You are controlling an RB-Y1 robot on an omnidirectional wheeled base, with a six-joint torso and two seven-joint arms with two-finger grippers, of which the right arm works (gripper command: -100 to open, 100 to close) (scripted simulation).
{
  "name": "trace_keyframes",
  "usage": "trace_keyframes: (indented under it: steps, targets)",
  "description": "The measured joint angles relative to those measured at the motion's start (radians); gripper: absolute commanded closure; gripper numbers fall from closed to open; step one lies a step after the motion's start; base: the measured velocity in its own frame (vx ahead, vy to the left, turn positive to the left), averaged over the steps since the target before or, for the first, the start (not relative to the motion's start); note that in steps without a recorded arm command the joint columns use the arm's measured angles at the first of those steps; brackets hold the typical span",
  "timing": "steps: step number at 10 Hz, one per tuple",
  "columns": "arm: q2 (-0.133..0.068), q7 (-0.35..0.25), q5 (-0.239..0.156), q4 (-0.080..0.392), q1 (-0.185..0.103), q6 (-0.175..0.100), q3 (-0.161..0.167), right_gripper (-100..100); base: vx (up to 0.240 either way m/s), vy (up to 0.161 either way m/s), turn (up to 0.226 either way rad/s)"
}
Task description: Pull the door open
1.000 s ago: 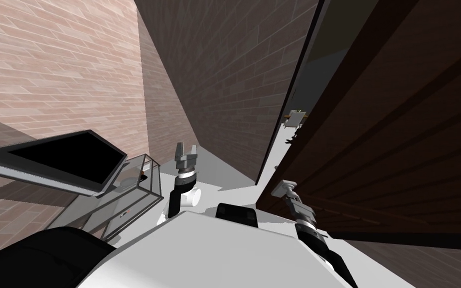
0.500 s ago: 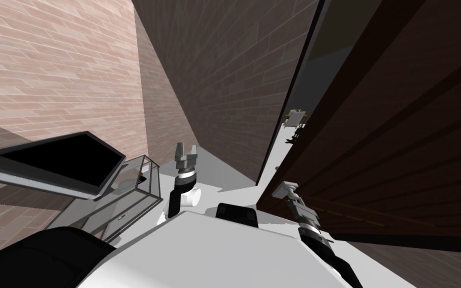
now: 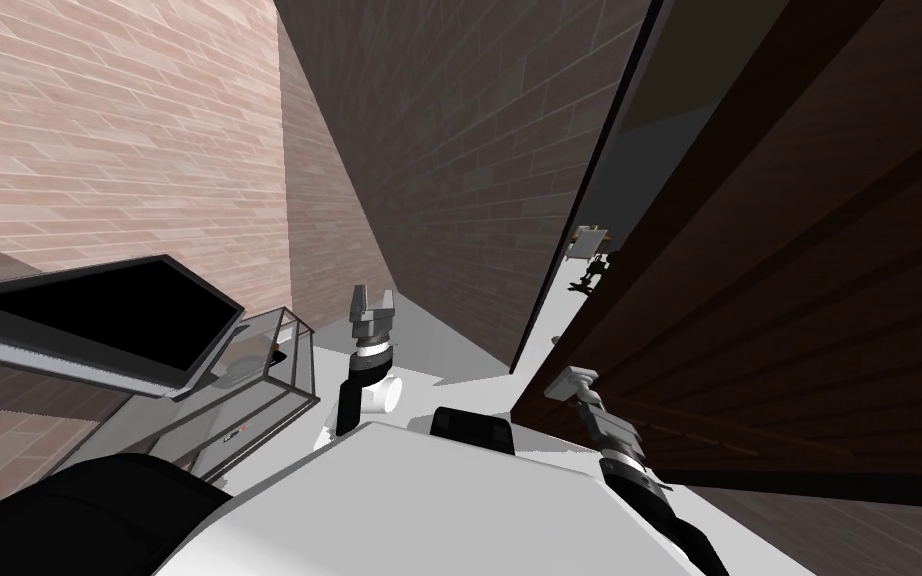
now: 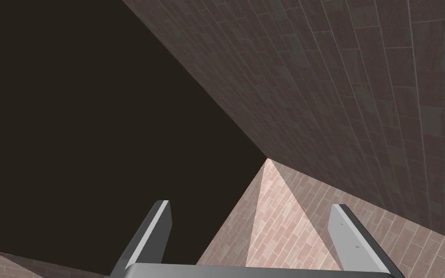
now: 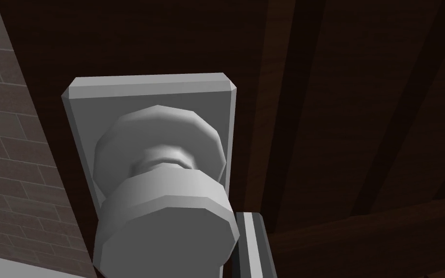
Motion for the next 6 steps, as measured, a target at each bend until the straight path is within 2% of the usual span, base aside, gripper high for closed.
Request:
trace_keyframes:
  steps: [2, 3, 6]
  targets:
    - [0.0, 0.0, 0.0, -0.001, 0.0, 0.0, 0.001, 100, 0.0, 0.0, 0.0]
    - [0.0, 0.0, 0.0, -0.001, 0.0, 0.0, 0.001, -100, -0.106, -0.009, 0.062]
    - [0.002, -0.008, 0.016, 0.015, -0.032, -0.01, 0.0, -100, -0.201, -0.019, 0.108]
